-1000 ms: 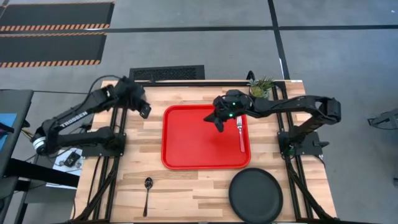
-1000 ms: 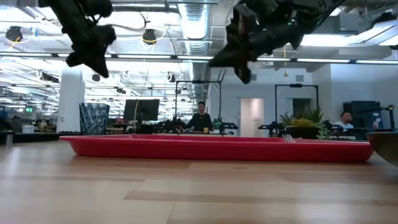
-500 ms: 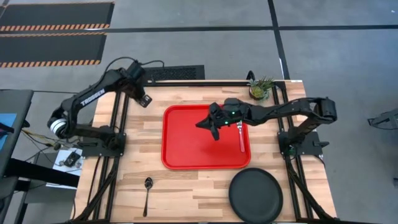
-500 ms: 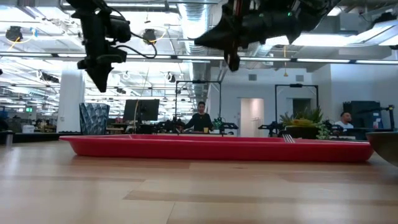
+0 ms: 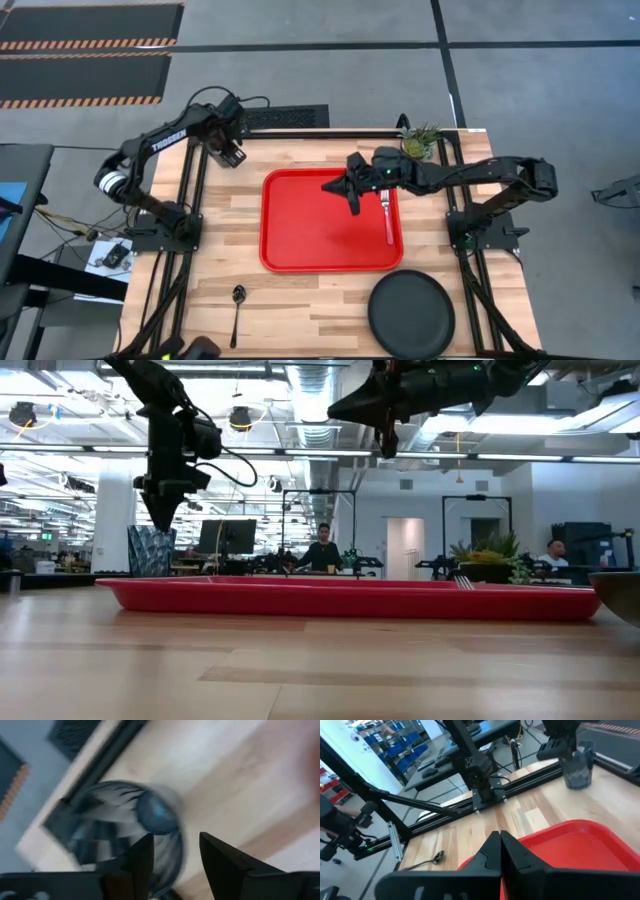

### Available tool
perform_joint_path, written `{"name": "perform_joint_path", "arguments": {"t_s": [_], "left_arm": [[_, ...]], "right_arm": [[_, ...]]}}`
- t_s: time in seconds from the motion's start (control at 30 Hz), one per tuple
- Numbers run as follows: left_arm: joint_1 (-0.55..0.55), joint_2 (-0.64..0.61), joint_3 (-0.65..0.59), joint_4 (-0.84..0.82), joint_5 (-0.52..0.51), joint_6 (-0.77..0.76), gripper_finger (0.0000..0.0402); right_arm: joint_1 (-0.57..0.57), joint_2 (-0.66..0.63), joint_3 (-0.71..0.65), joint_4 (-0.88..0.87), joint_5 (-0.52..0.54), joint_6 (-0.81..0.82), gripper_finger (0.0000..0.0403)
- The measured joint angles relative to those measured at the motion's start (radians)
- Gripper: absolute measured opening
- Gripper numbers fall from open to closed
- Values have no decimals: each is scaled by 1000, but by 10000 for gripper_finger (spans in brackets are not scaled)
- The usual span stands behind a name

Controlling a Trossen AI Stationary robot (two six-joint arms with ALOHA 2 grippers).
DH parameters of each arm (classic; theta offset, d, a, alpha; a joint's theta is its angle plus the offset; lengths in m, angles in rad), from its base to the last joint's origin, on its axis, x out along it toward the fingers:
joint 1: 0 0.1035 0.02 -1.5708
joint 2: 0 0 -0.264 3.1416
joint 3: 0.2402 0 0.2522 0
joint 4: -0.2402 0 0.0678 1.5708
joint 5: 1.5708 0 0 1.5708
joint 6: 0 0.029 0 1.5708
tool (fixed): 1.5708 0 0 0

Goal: Pick and place plate/cup/fork/spoon on tray
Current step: Put the blue cup to the top left of the red tray

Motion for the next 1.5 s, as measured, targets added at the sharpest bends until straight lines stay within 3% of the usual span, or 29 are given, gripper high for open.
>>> {"name": "perform_joint_path", "arguments": {"t_s": [0.13,0.43,0.63,0.77,0.9,1.13,1.3,1.5], "left_arm": [[2,31,0,8,48,13,126],[7,42,0,-22,106,102,8],[-83,-86,51,-160,194,83,3],[-233,-156,97,-228,264,-3,2],[-420,-164,131,-185,266,-148,1],[-572,-55,159,-82,220,-340,1],[-589,61,198,-69,172,-398,0],[-582,174,241,-34,211,-432,0]], "right_arm": [[-6,0,0,-6,0,0,11],[-11,0,0,-37,0,-3,12],[-29,-40,1,-117,-3,-14,12],[-54,-106,0,-285,22,-55,11],[-79,-169,0,-423,50,-111,5],[-92,-200,0,-463,48,-127,7],[-64,-201,0,-460,48,-126,5],[-33,-235,0,-450,79,-122,6]]}}
